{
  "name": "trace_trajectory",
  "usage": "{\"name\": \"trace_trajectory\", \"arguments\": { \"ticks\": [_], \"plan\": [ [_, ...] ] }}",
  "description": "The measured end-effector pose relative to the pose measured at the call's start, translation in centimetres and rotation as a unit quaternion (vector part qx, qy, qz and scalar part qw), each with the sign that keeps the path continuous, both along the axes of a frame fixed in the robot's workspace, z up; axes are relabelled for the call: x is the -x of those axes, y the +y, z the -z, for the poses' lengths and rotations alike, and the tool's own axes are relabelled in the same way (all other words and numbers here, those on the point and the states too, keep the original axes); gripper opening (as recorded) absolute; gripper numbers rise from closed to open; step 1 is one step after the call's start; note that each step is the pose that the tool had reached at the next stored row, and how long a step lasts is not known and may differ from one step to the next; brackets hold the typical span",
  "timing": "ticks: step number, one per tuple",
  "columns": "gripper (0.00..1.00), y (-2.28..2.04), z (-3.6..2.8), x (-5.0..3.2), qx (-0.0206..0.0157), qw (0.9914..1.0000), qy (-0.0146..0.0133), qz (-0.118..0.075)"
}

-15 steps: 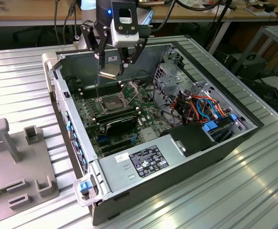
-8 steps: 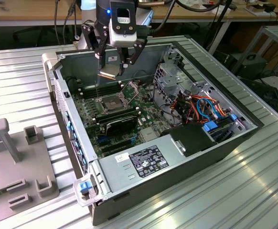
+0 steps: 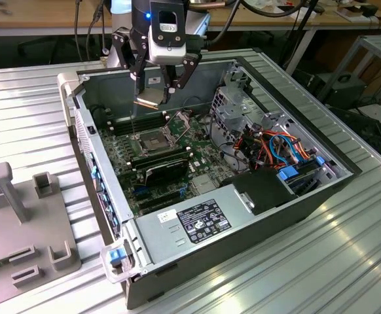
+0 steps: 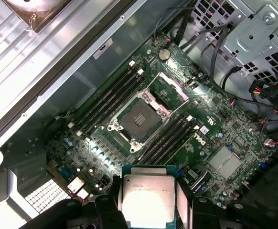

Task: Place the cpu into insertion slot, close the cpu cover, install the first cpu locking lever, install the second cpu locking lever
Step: 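Place the cpu into insertion slot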

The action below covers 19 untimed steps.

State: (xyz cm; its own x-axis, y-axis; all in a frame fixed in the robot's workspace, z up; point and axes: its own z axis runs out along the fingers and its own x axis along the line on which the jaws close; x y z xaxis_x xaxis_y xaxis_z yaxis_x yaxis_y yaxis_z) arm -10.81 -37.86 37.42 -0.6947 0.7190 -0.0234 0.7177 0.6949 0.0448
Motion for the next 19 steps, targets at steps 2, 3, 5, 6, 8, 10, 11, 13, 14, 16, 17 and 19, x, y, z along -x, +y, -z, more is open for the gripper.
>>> {"name": "trace_trajectory", "arguments": {
  "ticks": [2,3,5,6,8,10,11,13,14,16,17,19],
  "plan": [
    [0.54,0.00,0.00,0.00,0.0000,1.00000,0.0000,0.000],
    [0.54,0.00,0.00,0.00,0.0000,1.00000,0.0000,0.000],
    [0.54,0.00,0.00,0.00,0.0000,1.00000,0.0000,0.000],
    [0.54,0.00,0.00,0.00,0.0000,1.00000,0.0000,0.000],
    [0.54,0.00,0.01,0.00,-0.0001,0.99999,0.0000,0.004],
    [0.54,0.00,0.02,0.00,-0.0001,0.99978,0.0000,0.021],
    [0.54,0.00,0.03,0.00,0.0000,0.99957,0.0000,0.029],
    [0.54,0.00,0.09,0.00,0.0000,0.99853,0.0000,0.054],
    [0.54,0.00,0.12,0.00,0.0000,0.99792,0.0000,0.064],
    [0.54,0.00,0.14,-0.01,0.0000,0.99735,0.0000,0.073],
    [0.54,0.00,0.16,-0.02,0.0000,0.99735,0.0000,0.073],
    [0.54,0.05,0.21,-0.09,0.0000,0.99735,0.0000,0.073]
  ]
}}
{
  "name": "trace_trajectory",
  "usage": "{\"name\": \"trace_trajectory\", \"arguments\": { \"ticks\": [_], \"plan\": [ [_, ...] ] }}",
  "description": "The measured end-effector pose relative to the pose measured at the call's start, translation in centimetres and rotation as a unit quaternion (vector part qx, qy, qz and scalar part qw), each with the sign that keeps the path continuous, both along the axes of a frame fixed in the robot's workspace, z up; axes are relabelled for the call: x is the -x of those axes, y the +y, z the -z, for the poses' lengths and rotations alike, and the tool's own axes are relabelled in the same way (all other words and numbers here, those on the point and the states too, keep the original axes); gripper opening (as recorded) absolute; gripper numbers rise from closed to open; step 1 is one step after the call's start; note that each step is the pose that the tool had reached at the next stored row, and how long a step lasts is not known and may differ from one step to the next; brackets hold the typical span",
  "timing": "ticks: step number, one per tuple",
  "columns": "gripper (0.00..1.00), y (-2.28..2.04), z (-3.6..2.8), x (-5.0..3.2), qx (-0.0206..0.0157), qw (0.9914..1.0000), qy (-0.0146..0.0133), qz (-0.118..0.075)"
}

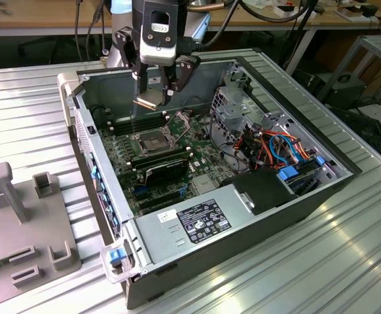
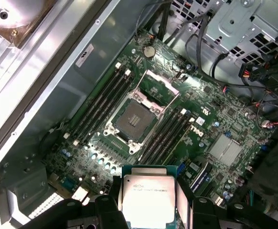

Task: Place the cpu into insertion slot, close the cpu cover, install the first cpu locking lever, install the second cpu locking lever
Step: 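Place the cpu into insertion slot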

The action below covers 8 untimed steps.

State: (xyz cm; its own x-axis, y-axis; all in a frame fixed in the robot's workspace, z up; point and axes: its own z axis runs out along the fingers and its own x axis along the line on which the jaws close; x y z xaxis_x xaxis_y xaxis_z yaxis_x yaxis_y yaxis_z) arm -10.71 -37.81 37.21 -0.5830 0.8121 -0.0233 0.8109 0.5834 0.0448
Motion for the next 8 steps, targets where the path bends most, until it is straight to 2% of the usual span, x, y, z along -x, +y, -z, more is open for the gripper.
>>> {"name": "trace_trajectory", "arguments": {
  "ticks": [8],
  "plan": [
    [0.54,0.63,0.41,-0.63,0.0000,1.00000,0.0000,0.000]
  ]
}}
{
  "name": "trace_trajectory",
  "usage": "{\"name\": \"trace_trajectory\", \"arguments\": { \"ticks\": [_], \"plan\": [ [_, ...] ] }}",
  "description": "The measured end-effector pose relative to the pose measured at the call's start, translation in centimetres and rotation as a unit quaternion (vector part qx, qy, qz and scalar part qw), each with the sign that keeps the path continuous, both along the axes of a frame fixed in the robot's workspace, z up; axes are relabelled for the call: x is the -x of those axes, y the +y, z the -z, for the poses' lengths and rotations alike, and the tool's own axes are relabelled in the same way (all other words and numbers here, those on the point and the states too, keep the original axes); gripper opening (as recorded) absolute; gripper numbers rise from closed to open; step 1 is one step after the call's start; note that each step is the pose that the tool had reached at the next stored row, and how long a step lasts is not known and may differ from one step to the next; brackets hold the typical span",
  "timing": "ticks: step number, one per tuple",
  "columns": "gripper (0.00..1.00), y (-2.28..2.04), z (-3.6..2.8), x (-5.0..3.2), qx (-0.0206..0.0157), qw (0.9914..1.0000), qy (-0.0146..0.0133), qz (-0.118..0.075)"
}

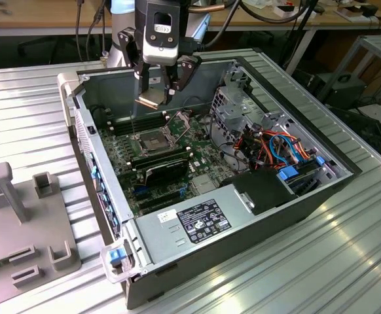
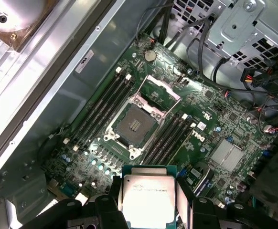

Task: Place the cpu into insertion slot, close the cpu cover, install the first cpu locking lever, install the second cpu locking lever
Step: 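Place the cpu into insertion slot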

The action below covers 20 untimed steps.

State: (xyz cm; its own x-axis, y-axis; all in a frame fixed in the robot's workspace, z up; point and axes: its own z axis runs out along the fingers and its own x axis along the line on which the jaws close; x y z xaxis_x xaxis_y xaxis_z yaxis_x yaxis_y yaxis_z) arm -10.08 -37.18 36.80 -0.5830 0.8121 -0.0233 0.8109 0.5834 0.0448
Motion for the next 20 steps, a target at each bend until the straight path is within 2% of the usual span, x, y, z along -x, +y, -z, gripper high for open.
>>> {"name": "trace_trajectory", "arguments": {
  "ticks": [17,20],
  "plan": [
    [0.54,0.04,0.03,0.00,0.0000,1.00000,0.0000,0.000],
    [0.54,0.04,0.11,0.00,0.0000,0.99983,0.0000,0.019]
  ]
}}
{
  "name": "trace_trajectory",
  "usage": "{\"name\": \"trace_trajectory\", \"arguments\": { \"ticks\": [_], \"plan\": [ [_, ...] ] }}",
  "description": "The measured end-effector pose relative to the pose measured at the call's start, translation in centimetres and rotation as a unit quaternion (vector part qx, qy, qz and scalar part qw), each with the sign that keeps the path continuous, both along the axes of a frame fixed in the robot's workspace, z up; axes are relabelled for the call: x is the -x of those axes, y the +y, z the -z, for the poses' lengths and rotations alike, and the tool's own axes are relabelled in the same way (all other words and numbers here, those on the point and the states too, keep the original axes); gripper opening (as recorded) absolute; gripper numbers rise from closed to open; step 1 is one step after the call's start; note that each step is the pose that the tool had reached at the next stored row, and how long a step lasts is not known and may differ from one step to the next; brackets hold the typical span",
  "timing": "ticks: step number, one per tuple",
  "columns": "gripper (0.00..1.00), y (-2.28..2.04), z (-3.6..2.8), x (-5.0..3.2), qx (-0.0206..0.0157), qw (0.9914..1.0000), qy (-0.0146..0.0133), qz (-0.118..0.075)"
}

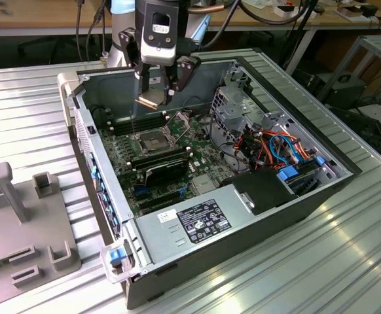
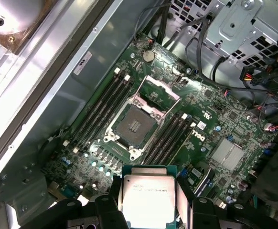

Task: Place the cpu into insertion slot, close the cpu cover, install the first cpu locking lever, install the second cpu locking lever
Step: 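Place the cpu into insertion slot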

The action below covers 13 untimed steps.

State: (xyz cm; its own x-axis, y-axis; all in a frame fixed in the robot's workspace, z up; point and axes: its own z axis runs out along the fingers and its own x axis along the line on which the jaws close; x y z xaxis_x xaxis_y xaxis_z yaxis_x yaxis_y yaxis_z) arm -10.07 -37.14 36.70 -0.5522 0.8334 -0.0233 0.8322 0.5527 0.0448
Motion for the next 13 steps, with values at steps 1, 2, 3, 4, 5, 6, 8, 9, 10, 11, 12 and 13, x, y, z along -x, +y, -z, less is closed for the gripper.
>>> {"name": "trace_trajectory", "arguments": {
  "ticks": [1,2,3,4,5,6,8,9,10,11,12,13],
  "plan": [
    [0.54,0.00,0.03,0.00,0.0000,0.99996,0.0000,0.009],
    [0.54,0.00,0.04,0.00,0.0000,0.99990,0.0000,0.014],
    [0.54,0.00,0.05,0.00,0.0000,0.99976,0.0000,0.022],
    [0.54,-0.01,0.06,0.01,0.0000,0.99959,0.0000,0.029],
    [0.54,0.00,0.07,0.00,0.0000,0.99952,0.0000,0.031],
    [0.54,0.00,0.08,0.00,0.0000,0.99945,0.0000,0.033],
    [0.54,0.04,0.14,0.00,0.0000,0.99928,0.0000,0.038],
    [0.54,0.11,0.18,-0.04,0.0000,0.99923,0.0000,0.039],
    [0.54,0.20,0.25,-0.05,0.0000,0.99918,0.0000,0.040],
    [0.54,0.28,0.29,-0.07,0.0000,0.99916,0.0000,0.041],
    [0.54,0.43,0.35,-0.10,0.0000,0.99913,0.0002,0.042],
    [0.54,0.72,0.44,-0.14,0.0000,0.99911,0.0007,0.042]
  ]
}}
